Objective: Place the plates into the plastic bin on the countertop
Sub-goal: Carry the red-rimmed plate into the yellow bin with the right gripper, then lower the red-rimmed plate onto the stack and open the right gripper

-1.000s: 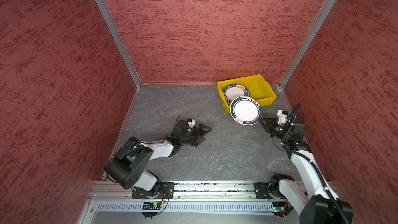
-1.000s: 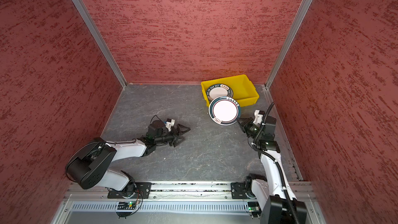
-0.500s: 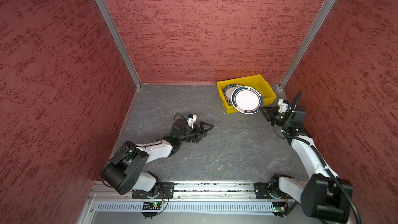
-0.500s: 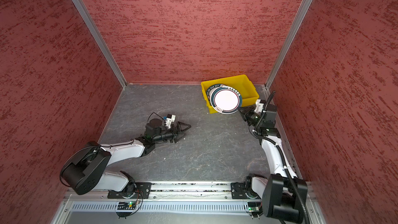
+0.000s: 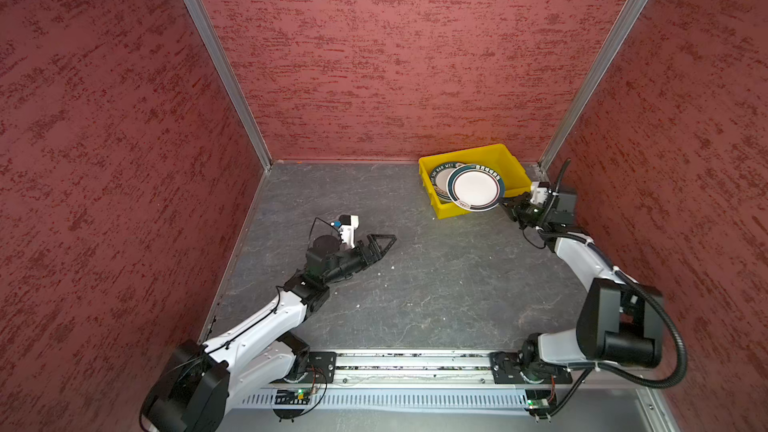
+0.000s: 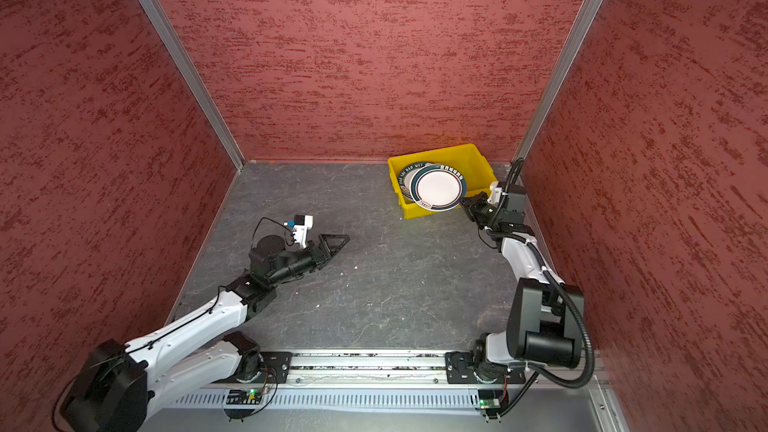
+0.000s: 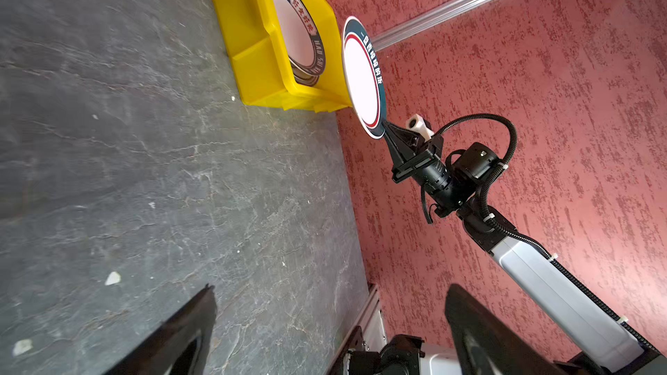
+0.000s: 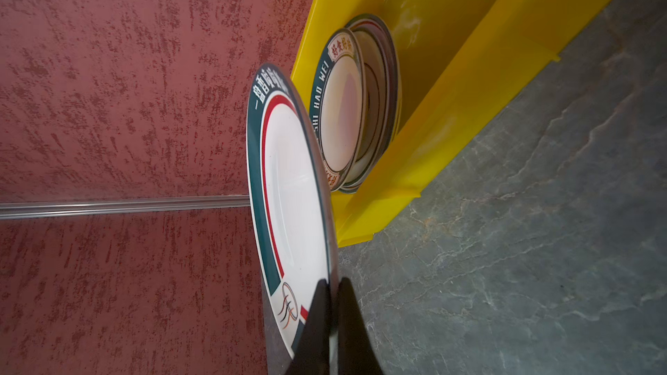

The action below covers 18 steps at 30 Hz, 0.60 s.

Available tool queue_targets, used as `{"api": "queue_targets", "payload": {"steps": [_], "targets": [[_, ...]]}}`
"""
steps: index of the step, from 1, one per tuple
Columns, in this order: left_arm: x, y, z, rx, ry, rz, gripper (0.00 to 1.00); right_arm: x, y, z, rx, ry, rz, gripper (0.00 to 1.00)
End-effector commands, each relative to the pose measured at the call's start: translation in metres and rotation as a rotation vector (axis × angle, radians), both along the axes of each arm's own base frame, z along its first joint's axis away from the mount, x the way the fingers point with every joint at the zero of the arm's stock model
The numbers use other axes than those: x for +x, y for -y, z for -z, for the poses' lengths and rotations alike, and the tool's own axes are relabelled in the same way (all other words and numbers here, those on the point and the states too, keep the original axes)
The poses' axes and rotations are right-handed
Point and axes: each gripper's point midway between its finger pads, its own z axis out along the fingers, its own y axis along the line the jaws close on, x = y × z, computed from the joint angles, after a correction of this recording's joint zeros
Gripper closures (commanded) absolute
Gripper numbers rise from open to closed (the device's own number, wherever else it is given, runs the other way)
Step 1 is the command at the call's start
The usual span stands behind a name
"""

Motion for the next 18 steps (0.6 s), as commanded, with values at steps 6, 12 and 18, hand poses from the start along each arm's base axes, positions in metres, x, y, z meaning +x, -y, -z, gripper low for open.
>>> {"api": "queue_targets", "payload": {"steps": [6,12,18], "targets": [[-0.006,-0.029,0.028,0.047,-0.060,-0.085,0.00,0.036,-0.007,-0.021,-0.048,0.097,-0.014,1.00],[-0.008,-0.032,0.030,0.036,-0.074,-0.088,0.01,0.053,-0.013,-0.002,-0.064,0.058,-0.022,1.00],[-0.010,-0.033,0.031,0.029,-0.086,-0.078,0.01,0.064,-0.022,0.011,-0.054,0.033,-0.048,1.00]]}}
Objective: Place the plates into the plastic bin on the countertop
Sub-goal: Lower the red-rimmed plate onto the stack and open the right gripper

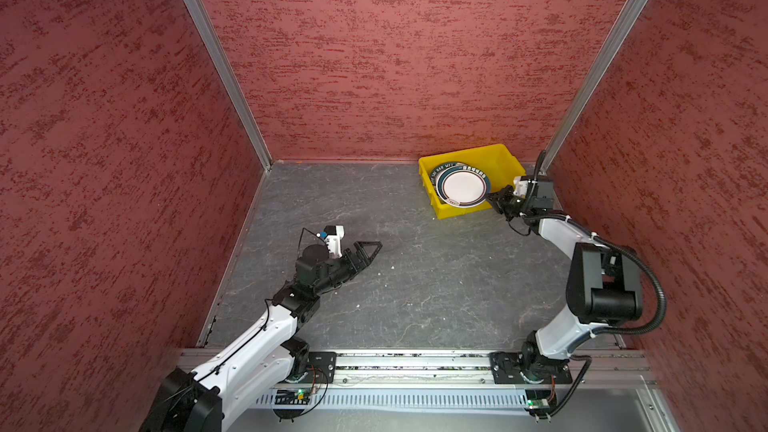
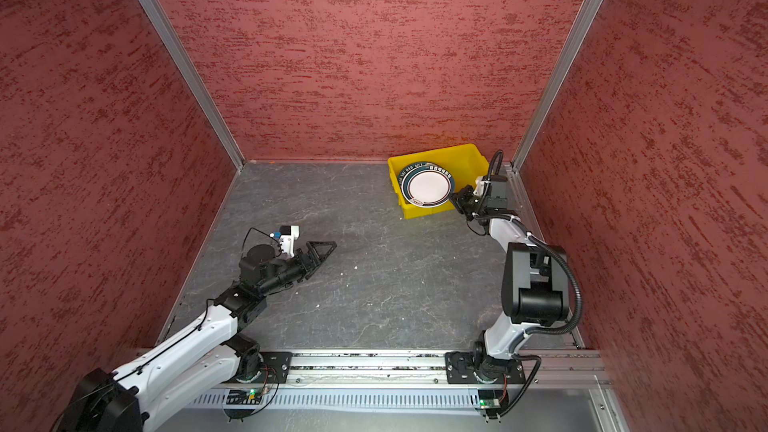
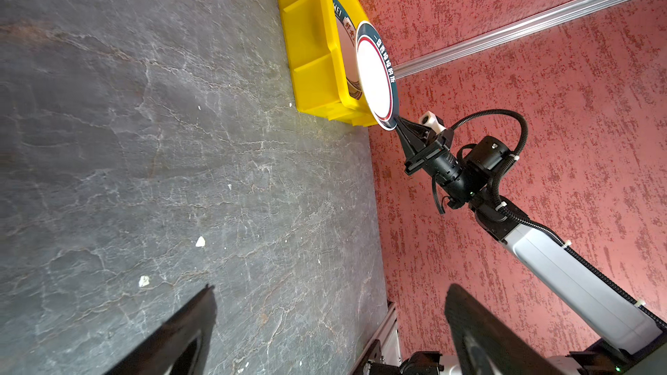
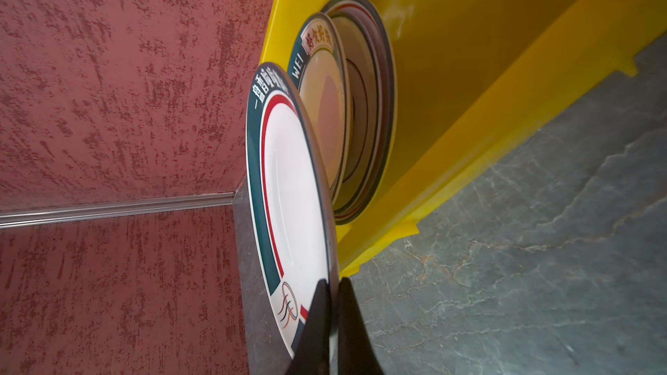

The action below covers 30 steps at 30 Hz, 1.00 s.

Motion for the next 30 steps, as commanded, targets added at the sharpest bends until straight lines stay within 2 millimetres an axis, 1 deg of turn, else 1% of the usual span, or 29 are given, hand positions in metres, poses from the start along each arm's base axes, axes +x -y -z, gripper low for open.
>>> {"api": "queue_targets", "payload": {"steps": [1,7,12,15,20,30], "targets": [[-0.004,-0.002,0.006,-0.001,-0.021,0.007,0.01,0.018,-0.002,-0.026,-0.017,0.106,-0.006,1.00],[-0.003,-0.005,0.012,-0.004,-0.045,0.009,0.01,0.032,-0.005,-0.019,0.008,0.095,0.001,1.00],[-0.002,-0.008,0.009,-0.018,-0.044,0.007,0.01,0.046,-0.004,-0.011,0.016,0.075,0.016,1.00],[-0.002,-0.010,0.010,-0.018,-0.050,0.003,0.01,0.053,-0.005,-0.008,0.021,0.068,0.019,1.00],[-0.004,-0.014,0.012,-0.023,-0.051,-0.004,0.01,0.060,-0.007,-0.005,0.023,0.065,0.023,1.00],[-0.002,-0.020,0.008,-0.035,-0.046,-0.020,0.01,0.079,-0.012,-0.002,0.025,0.055,0.036,1.00]]}}
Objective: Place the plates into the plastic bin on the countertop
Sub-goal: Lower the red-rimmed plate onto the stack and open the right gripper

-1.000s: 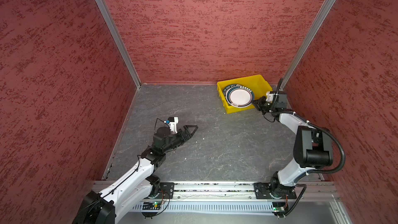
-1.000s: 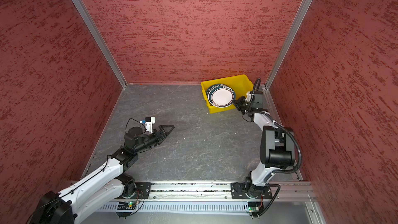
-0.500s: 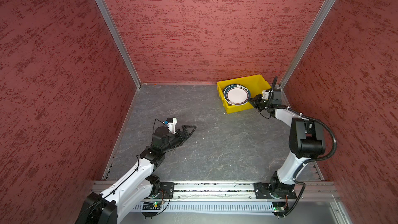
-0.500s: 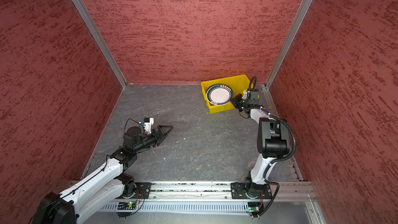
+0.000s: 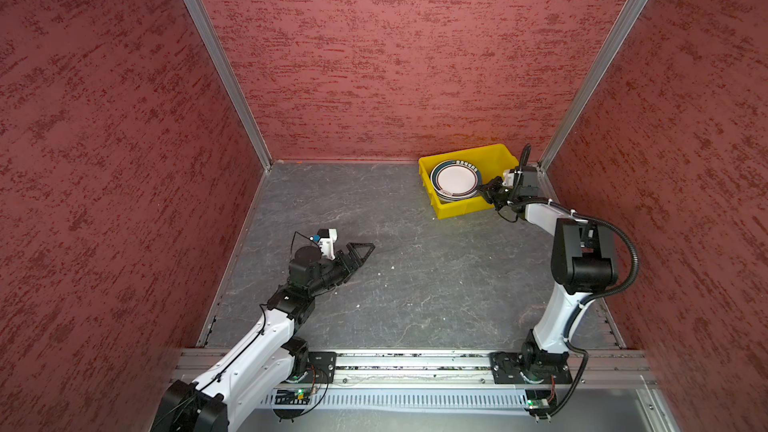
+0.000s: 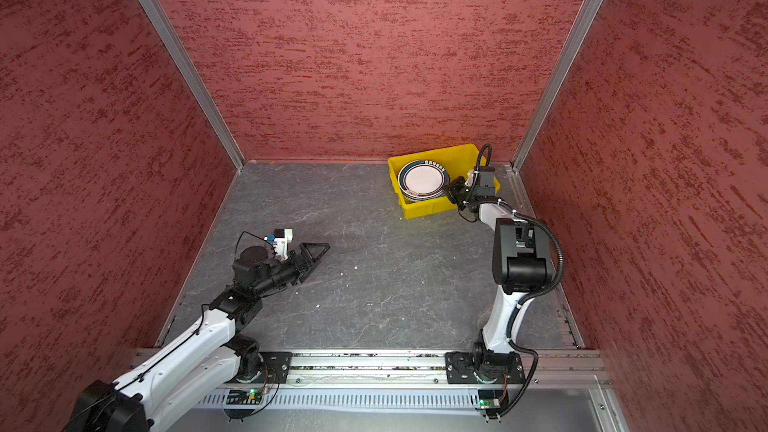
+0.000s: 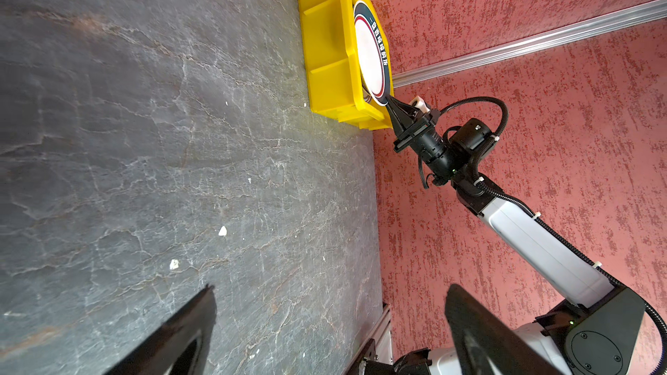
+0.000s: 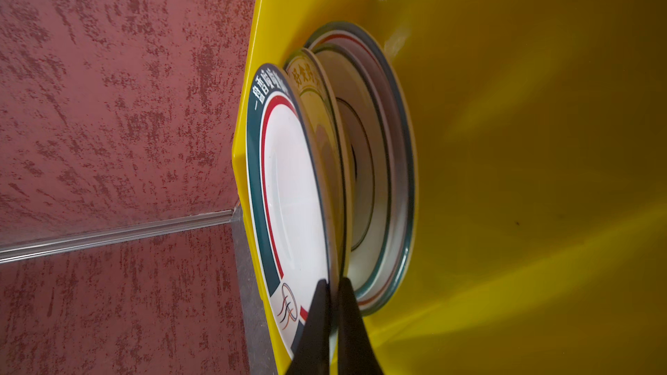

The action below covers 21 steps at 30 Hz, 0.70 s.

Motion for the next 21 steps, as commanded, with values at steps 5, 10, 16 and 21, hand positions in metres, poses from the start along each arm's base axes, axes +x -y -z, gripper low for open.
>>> {"api": "queue_targets", "payload": {"steps": [5,10,16,21], "targets": [[-0.001,-0.003,0.000,-0.011,-0.005,0.004,0.01,0.024,-0.002,-0.018,-0.039,0.058,0.017,1.00],[-0.001,-0.004,0.000,-0.013,-0.008,0.003,0.01,0.029,0.001,-0.014,-0.071,0.045,0.032,1.00],[-0.001,-0.005,0.000,-0.014,-0.006,0.002,0.00,0.031,0.004,-0.008,-0.142,0.002,0.048,1.00],[0.000,-0.006,0.001,-0.013,-0.009,-0.003,0.01,0.032,0.003,-0.012,-0.156,0.012,0.043,0.90]]}}
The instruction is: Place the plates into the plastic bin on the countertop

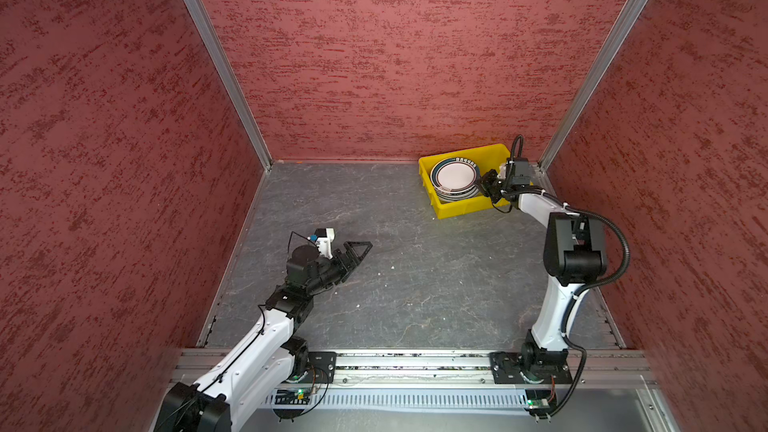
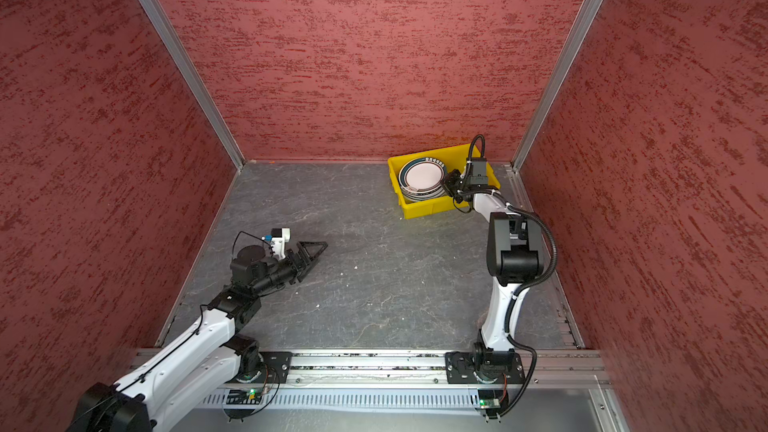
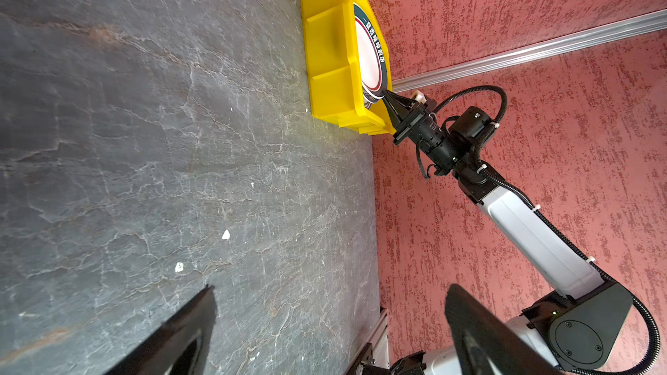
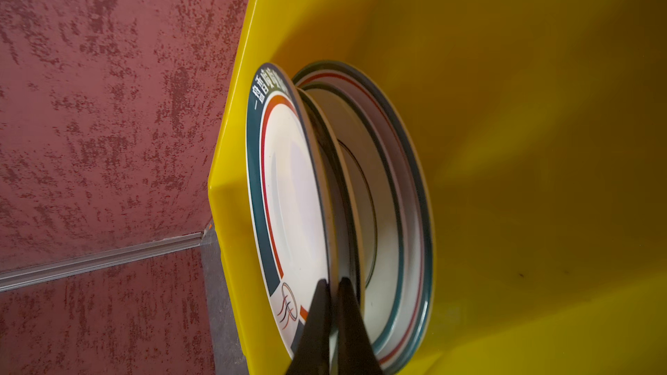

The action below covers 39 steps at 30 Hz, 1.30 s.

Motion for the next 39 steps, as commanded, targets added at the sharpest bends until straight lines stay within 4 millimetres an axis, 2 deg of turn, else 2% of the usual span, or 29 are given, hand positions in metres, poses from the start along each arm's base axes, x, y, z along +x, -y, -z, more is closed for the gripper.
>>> {"api": "queue_targets", "payload": {"steps": [1,5,7,13,15,17,19,24,31,34,39], "targets": [[-0.003,-0.001,0.002,-0.002,-0.005,0.009,0.01,0.008,0.001,-0.016,-0.029,0.046,0.002,0.82],[-0.002,-0.001,0.000,-0.004,0.000,0.007,0.01,0.008,-0.003,-0.022,-0.027,0.065,-0.011,0.48],[-0.002,-0.002,0.002,-0.003,-0.004,0.006,0.01,0.006,0.000,-0.024,-0.042,0.068,0.002,0.36],[-0.003,-0.002,0.002,-0.004,0.002,0.007,0.01,-0.006,0.004,-0.043,-0.068,0.101,0.021,0.23],[-0.003,-0.003,0.002,-0.006,0.004,0.006,0.00,-0.011,0.005,-0.051,-0.071,0.114,0.023,0.13],[-0.003,-0.003,0.002,-0.008,0.006,0.005,0.01,-0.018,0.005,-0.057,-0.075,0.119,0.025,0.10],[-0.003,-0.003,0.001,-0.003,0.008,0.009,0.01,-0.028,0.004,-0.067,-0.072,0.138,0.030,0.02],[0.003,-0.006,-0.002,0.021,0.016,0.006,0.01,-0.059,0.010,-0.098,-0.100,0.230,0.061,0.01],[0.025,-0.025,-0.009,0.115,0.064,-0.053,0.01,-0.097,0.026,-0.111,-0.240,0.328,0.100,0.01],[0.038,-0.043,-0.010,0.170,0.083,-0.108,0.01,-0.114,0.034,-0.111,-0.305,0.385,0.122,0.01],[0.060,-0.098,-0.006,0.311,0.101,-0.296,0.01,-0.141,0.057,-0.101,-0.454,0.467,0.212,0.01]]}}
